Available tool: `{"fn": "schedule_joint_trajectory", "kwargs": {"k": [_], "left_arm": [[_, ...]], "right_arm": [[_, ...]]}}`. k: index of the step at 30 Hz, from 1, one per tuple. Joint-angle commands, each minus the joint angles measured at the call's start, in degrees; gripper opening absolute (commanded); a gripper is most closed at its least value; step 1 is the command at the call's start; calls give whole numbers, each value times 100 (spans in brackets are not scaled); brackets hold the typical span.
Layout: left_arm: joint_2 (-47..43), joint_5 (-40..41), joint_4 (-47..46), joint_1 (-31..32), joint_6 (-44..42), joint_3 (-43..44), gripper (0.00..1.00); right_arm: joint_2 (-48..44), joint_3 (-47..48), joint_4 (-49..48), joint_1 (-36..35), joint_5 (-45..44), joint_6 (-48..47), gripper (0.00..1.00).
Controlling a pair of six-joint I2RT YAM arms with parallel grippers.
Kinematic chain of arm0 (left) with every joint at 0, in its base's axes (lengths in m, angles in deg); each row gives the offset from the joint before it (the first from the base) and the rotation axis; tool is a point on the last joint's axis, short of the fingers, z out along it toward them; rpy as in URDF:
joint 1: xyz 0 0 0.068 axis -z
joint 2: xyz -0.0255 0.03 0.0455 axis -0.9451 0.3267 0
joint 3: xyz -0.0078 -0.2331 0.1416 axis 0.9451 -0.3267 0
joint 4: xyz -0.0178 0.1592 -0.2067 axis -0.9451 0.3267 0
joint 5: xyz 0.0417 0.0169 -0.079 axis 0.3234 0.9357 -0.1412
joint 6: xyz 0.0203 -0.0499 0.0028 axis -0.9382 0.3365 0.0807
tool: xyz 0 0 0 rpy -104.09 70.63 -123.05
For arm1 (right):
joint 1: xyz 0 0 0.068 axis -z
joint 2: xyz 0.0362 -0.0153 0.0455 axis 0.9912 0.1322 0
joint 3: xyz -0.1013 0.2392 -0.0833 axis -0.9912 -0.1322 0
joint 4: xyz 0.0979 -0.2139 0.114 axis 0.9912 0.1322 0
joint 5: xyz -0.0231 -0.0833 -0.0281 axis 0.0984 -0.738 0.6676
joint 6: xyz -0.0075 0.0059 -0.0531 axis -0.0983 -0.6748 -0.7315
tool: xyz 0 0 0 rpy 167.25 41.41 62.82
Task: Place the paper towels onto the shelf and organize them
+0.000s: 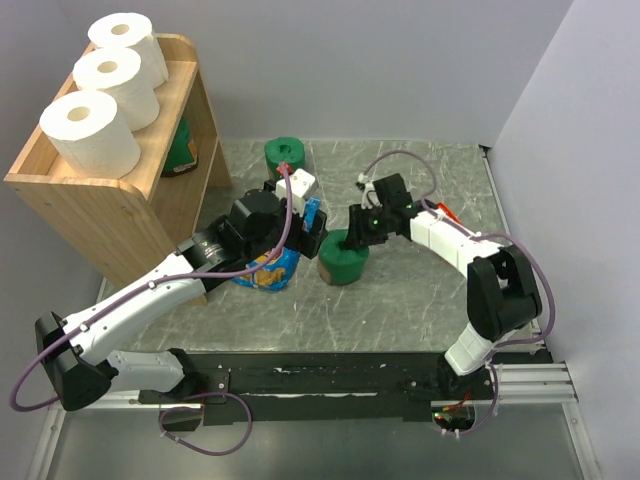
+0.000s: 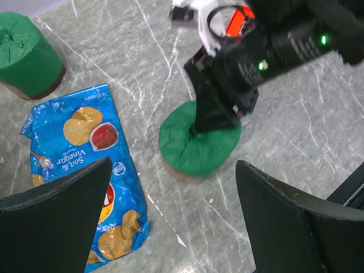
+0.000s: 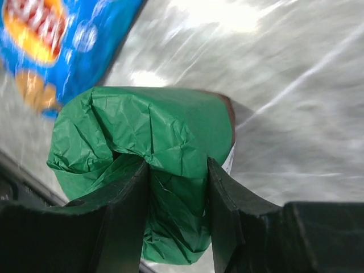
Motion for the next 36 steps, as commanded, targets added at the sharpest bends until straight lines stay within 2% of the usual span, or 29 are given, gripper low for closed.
{"fn": "schedule_joint_trajectory", "kwargs": {"k": [1, 5, 11, 16, 20, 24, 28, 36], "left_arm": [[-125, 201, -239, 111, -82, -44, 96], [-98, 412, -222, 234, -135, -70, 96], [-2, 658, -151, 462, -275, -53, 97], [235, 579, 7, 629, -337, 193, 97], [578, 500, 279, 822, -442, 562, 97], [1148, 579, 648, 1051, -487, 984, 97], [2263, 746, 1551, 1095, -214, 1809, 99], [2960, 570, 1387, 1183, 40, 1986, 95]], "right_arm": [[-362, -297, -653, -260, -234, 33, 45], [-511, -289, -575, -384, -340, 183, 62], [-1056, 1, -92, -375, -357, 280, 74], [-1565, 186, 514, -349, -769, 446, 75], [-2022, 46, 839, -287, -1349, 745, 71], [-2751, -393, 990, -200, -2060, 1070, 70], [-3725, -920, 946, -86, -2790, 1246, 73], [-5072, -1922, 691, 468, -3152, 1378, 75]]}}
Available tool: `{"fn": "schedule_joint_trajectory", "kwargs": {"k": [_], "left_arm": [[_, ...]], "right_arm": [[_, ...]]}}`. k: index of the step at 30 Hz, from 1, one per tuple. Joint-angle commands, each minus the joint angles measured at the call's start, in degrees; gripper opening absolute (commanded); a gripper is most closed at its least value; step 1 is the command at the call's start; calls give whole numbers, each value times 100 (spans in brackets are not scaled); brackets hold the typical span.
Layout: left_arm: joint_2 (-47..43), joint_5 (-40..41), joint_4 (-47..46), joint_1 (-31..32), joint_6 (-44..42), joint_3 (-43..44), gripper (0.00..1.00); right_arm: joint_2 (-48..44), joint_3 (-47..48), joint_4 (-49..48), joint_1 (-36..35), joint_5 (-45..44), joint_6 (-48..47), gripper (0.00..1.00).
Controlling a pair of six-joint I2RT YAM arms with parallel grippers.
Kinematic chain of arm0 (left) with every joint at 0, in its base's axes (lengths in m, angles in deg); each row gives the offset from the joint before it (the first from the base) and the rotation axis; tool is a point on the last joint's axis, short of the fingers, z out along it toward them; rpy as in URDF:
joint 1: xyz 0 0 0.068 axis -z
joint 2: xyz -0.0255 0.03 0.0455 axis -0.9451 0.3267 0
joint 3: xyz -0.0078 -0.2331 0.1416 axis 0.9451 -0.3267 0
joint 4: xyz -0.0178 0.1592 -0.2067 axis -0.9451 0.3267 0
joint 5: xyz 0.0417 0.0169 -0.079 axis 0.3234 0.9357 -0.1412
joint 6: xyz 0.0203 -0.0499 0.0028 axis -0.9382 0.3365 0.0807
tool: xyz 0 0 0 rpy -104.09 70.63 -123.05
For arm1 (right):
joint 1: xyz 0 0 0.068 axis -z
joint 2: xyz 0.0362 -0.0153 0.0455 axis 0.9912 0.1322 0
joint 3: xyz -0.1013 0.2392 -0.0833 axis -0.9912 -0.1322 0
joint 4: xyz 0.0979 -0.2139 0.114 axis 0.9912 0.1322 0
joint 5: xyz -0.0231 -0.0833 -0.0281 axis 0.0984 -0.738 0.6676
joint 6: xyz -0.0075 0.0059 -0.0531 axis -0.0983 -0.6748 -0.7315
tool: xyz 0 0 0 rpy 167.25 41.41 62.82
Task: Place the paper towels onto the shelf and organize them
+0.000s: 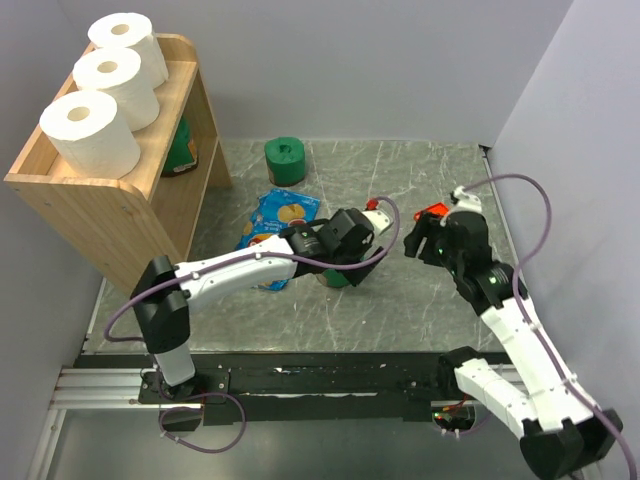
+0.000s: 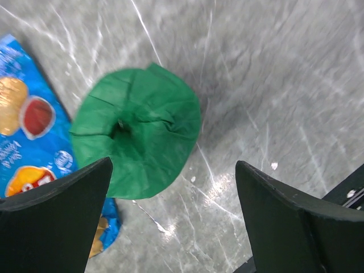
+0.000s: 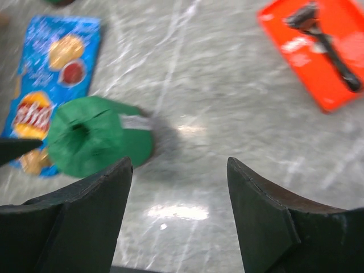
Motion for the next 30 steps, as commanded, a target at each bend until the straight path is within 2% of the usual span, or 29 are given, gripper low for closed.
{"fn": "schedule_joint_trajectory", "kwargs": {"k": [1, 6, 17, 23, 30], "left_arm": [[199, 87, 73, 68, 218, 279, 95], [517, 141, -32, 68, 157, 332, 92], [1062, 325, -278, 68, -11, 289, 86], [1211, 369, -331, 68, 51, 113, 77], [1203, 615, -261, 68, 68, 51, 58]], "right_arm": [[-729, -402, -242, 147, -507, 145, 75], [-1144, -604, -295, 165, -613, 137, 75], [-1381, -473, -154, 165, -710, -4, 75], [-1487, -464, -128, 174, -806, -65, 75], [-1549, -534, -190, 174, -745, -30, 75]]}}
